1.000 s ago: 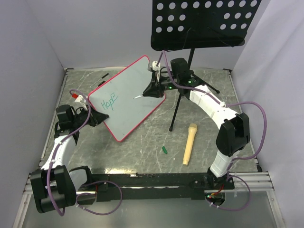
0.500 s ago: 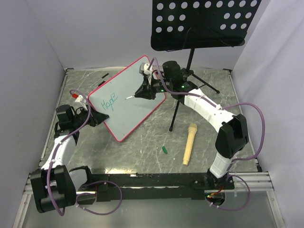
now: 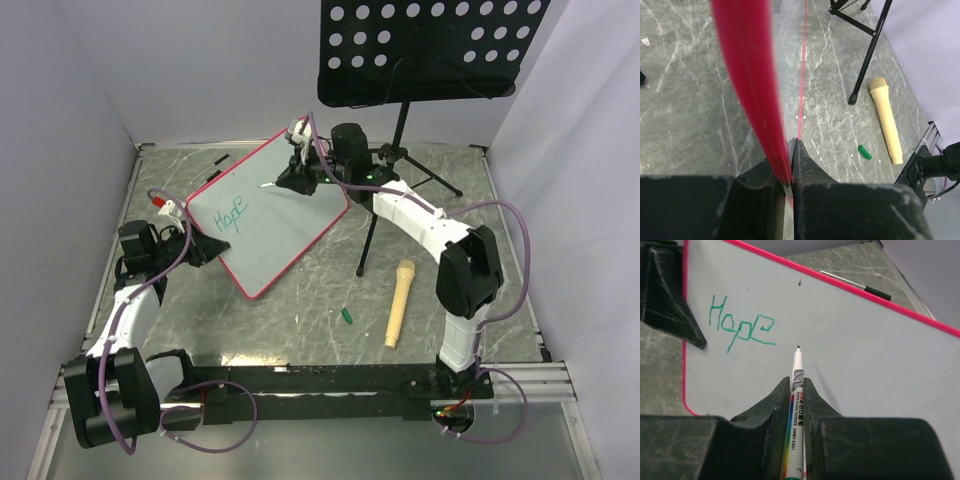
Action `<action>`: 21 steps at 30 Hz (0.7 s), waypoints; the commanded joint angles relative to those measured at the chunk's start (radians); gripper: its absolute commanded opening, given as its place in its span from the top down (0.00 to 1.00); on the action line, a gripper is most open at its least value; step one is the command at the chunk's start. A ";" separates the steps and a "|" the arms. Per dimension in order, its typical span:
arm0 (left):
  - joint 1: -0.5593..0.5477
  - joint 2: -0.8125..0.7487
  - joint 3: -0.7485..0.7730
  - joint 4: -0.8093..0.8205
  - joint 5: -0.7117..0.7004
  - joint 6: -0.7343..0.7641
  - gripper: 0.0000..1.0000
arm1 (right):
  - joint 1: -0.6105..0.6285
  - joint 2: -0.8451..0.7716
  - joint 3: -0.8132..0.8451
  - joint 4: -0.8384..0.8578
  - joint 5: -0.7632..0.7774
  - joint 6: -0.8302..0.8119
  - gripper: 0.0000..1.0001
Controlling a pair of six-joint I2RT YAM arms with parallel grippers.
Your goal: Write a sentence on the whiteboard
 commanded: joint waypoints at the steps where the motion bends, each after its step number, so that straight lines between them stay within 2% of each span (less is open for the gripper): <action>1: -0.008 0.004 0.041 0.047 0.000 0.054 0.99 | 0.017 0.027 0.073 0.078 0.037 0.016 1.00; 21: -0.006 0.021 0.044 0.046 0.014 0.051 0.99 | 0.031 0.116 0.155 0.057 0.094 0.018 1.00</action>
